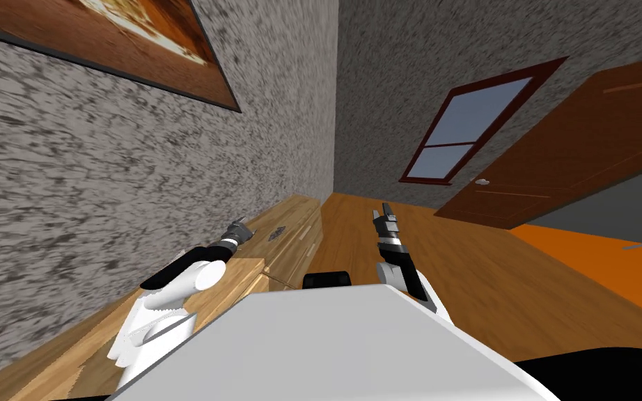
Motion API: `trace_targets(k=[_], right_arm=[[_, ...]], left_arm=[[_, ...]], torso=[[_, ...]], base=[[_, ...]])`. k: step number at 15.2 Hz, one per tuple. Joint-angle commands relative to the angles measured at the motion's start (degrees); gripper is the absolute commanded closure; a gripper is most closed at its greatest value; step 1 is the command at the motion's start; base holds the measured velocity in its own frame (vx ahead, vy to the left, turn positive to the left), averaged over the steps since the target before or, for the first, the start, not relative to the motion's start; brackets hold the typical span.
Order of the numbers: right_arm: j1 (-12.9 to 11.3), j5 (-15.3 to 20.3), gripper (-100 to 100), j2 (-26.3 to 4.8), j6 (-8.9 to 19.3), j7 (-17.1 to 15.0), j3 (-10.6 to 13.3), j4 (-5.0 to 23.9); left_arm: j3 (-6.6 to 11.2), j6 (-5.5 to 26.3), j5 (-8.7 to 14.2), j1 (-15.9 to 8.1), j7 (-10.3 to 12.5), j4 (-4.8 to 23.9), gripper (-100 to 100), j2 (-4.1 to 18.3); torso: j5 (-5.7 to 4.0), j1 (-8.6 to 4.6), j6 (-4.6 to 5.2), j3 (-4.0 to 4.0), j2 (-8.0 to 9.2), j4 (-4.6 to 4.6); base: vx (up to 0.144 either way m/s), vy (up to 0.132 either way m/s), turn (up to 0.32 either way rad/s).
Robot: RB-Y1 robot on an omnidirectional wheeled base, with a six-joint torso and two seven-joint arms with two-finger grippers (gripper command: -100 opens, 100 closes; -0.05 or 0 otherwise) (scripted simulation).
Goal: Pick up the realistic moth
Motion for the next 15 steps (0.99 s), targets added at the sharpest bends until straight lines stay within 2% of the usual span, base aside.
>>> trace_targets(k=[1,2,3,5,6,7,9,10,11,13,14,15], right_arm=[[0.0,0.0,0,0.0,0.0,0.0,0.0,0.0],[0.0,0.0,0,0.0,0.0,0.0,0.0,0.0],[0.0,0.0,0,0.0,0.0,0.0,0.0,0.0],[0.0,0.0,0,0.0,0.0,0.0,0.0,0.0],[0.0,0.0,0,0.0,0.0,0.0,0.0,0.0],[0.0,0.0,0,0.0,0.0,0.0,0.0,0.0],[0.0,0.0,0,0.0,0.0,0.0,0.0,0.0],[0.0,0.0,0,0.0,0.0,0.0,0.0,0.0],[0.0,0.0,0,0.0,0.0,0.0,0.0,0.0],[0.0,0.0,0,0.0,0.0,0.0,0.0,0.0],[0.0,0.0,0,0.0,0.0,0.0,0.0,0.0],[0.0,0.0,0,0.0,0.0,0.0,0.0,0.0]], left_arm=[[0.52,2.9,0.5,0.1,0.2,-0.1,-100,0.1],[0.52,3.1,0.5,0.1,0.2,-0.1,-100,0.1],[2.03,4.8,2.2,0.2,0.8,0.2,-100,0.5],[2.03,7.1,2.2,0.2,0.8,0.2,-100,0.5],[2.03,7.2,2.2,0.2,0.8,0.2,-100,0.5],[3.5,9.1,3.9,0.4,1.4,0.6,-100,1.0],[3.5,11.1,3.9,0.4,1.4,0.6,-100,1.0],[3.5,11.2,3.9,0.4,1.4,0.6,-100,1.0],[4.92,13.2,5.5,0.6,2.0,1.1,-100,1.3],[4.92,15.2,5.5,0.6,2.0,1.1,-100,1.3],[6.29,16.7,7.1,0.9,2.6,1.6,-100,1.6],[6.29,17.8,7.1,0.9,2.6,1.6,-100,1.6]], torso=[[0.0,0.0,0.0,0.0,0.0,0.0],[0.01,0.01,-0.03,0.0,0.0,0.0],[0.0,-0.01,-0.04,0.01,0.01,0.0],[0.0,-0.01,0.0,0.0,0.0,0.0],[0.0,0.0,-0.03,0.0,0.0,0.0],[0.0,-0.01,-0.04,0.0,0.0,0.0],[0.0,0.0,0.0,-0.01,-0.02,0.0],[0.0,0.01,-0.03,-0.01,-0.02,0.0],[0.0,-0.01,-0.04,0.0,0.0,0.0],[0.0,-0.01,0.0,-0.01,-0.02,0.0],[0.0,0.0,-0.03,-0.01,-0.02,0.0],[0.0,0.0,0.0,-0.02,-0.03,-0.01]], base=[[0.008,0.016,-0.06],[0.004,0.01,0.016],[0.008,0.006,-0.175],[0.009,0.015,-0.135],[0.007,0.009,0.012],[0.015,0.008,-0.185],[0.014,0.016,-0.137],[0.006,0.009,0.029],[0.011,0.006,-0.152],[0.013,0.013,-0.127],[0.019,0.015,-0.164],[0.021,0.019,-0.176]])
